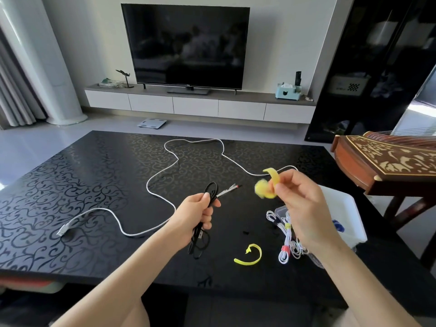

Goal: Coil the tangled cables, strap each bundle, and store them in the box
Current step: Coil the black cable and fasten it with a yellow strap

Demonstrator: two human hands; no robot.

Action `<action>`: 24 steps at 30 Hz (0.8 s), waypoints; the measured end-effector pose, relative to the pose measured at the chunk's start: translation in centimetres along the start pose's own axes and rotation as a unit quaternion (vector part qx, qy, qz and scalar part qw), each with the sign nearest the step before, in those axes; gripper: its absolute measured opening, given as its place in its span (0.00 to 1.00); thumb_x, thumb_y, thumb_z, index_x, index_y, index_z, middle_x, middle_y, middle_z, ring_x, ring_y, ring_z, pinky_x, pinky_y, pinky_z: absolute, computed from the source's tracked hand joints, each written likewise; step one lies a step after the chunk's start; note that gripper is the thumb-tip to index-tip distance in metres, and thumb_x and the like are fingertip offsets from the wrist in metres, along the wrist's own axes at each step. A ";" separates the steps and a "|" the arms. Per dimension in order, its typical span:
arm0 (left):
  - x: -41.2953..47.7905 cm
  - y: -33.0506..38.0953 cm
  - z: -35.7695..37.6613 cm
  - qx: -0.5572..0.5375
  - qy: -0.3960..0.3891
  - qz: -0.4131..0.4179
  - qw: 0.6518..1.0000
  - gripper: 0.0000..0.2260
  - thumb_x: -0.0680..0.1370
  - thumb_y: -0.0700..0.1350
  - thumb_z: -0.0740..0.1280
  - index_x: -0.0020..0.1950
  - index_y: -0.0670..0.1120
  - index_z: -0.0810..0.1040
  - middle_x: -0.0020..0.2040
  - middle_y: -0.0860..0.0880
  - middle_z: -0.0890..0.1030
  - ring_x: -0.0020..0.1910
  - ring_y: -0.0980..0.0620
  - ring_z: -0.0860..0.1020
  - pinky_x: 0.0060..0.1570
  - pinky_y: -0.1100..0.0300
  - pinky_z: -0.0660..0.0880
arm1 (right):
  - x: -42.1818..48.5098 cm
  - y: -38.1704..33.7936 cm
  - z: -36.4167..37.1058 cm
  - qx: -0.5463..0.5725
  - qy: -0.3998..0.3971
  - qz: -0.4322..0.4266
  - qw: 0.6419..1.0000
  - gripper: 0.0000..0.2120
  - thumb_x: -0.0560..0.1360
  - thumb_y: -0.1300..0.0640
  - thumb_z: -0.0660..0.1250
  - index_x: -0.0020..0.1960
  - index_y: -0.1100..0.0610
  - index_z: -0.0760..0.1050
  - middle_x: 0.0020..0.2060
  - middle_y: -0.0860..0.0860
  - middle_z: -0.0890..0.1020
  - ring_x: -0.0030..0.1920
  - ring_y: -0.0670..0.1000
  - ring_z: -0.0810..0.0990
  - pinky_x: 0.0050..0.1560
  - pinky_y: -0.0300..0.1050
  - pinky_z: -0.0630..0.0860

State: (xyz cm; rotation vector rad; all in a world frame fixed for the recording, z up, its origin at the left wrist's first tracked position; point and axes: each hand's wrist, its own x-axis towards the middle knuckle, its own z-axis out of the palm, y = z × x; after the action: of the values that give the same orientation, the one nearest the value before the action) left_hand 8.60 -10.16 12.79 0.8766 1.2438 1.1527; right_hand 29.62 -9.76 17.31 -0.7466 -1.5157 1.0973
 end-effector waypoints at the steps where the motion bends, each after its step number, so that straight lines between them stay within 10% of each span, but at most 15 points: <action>1: -0.1 -0.1 0.3 0.012 0.008 0.020 1.000 0.16 0.84 0.45 0.52 0.44 0.39 0.74 0.25 0.55 0.63 0.23 0.58 0.59 0.25 0.64 0.61 | -0.2 0.1 0.0 0.021 0.008 0.022 1.000 0.06 0.74 0.61 0.62 0.39 0.57 0.75 0.30 0.53 0.76 0.33 0.52 0.75 0.38 0.43 0.73; 6: -0.4 -0.4 1.6 0.049 0.005 0.085 0.995 0.16 0.84 0.43 0.54 0.43 0.41 0.76 0.27 0.54 0.64 0.25 0.58 0.60 0.26 0.65 0.62 | -2.0 2.6 2.7 -0.019 0.016 0.094 0.995 0.10 0.78 0.61 0.64 0.42 0.50 0.79 0.23 0.44 0.63 0.24 0.44 0.59 0.23 0.35 0.57; 18: -1.4 -1.4 3.5 0.168 -0.106 0.173 0.965 0.14 0.74 0.45 0.55 0.41 0.41 0.78 0.28 0.52 0.74 0.29 0.57 0.70 0.34 0.63 0.67 | -2.6 4.4 6.3 0.083 0.113 0.131 0.981 0.08 0.75 0.61 0.68 0.44 0.51 0.84 0.25 0.49 0.76 0.26 0.44 0.73 0.25 0.34 0.67; 24: -1.7 -1.3 5.0 0.111 -0.056 0.189 0.974 0.23 0.84 0.50 0.50 0.41 0.39 0.76 0.27 0.48 0.73 0.27 0.55 0.70 0.31 0.60 0.68 | -2.7 4.5 6.2 0.082 0.145 0.085 0.982 0.08 0.75 0.62 0.68 0.43 0.51 0.83 0.24 0.50 0.77 0.26 0.46 0.75 0.29 0.36 0.71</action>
State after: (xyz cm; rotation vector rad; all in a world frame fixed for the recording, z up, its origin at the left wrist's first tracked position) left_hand 13.79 -11.69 12.77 1.3735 1.1554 1.2550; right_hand 23.85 -12.06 12.09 -0.8906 -1.1188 1.1671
